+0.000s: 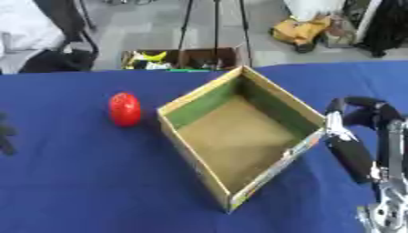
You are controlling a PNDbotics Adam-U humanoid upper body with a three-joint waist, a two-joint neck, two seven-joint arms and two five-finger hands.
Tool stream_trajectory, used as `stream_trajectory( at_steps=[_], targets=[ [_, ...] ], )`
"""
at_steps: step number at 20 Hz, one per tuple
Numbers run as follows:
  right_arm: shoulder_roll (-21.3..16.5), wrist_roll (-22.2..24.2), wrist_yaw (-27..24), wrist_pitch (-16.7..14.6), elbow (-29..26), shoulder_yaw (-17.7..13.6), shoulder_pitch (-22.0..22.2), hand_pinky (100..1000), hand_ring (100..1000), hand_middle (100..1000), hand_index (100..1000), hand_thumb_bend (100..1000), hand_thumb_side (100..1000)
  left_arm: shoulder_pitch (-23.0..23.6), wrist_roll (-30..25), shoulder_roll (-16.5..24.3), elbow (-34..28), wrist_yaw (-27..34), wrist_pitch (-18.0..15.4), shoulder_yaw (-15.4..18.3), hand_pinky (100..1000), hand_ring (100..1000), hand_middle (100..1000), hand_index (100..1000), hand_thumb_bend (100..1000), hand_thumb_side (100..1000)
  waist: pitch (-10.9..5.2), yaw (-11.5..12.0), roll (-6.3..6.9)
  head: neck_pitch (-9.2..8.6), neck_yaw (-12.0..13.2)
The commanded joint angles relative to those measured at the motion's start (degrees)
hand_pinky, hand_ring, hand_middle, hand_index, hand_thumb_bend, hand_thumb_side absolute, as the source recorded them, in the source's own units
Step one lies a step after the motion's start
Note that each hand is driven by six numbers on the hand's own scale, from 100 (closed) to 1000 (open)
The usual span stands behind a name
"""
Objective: Pick up objects on the table and place them in the box.
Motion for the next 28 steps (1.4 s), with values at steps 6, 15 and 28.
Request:
stream_trajectory(
  at_steps=[6,15,28],
  targets=[
    [-0.8,0.06,-0.5,-0.21,-1.2,-0.48,-0.46,749,560,451,685,176,474,-0.4,0.13,0.31,-1.16,-0.16,-0.14,0.32,349,533,586,776,100,947,-1.4,0.07,-0.22,-0.55,0.15],
    [-0.82,0.05,-0.49,-0.21,-1.2,-0.42,-0.4,749,561,451,685,172,473,-1.32,0.98,3.33,-1.16,-7.3,0.98,1.27,318,552,653,844,100,910,-1.9,0.35,-0.22,-0.07,-0.12],
    [-1.44,0.8,-0.4,-0.09,-1.2,0.19,0.42,748,562,451,685,177,478,-17.92,-2.3,21.73,5.61,-35.13,6.78,-4.69,319,624,762,904,197,873,-2.93,-1.62,0.68,2.07,-0.32]
  ],
)
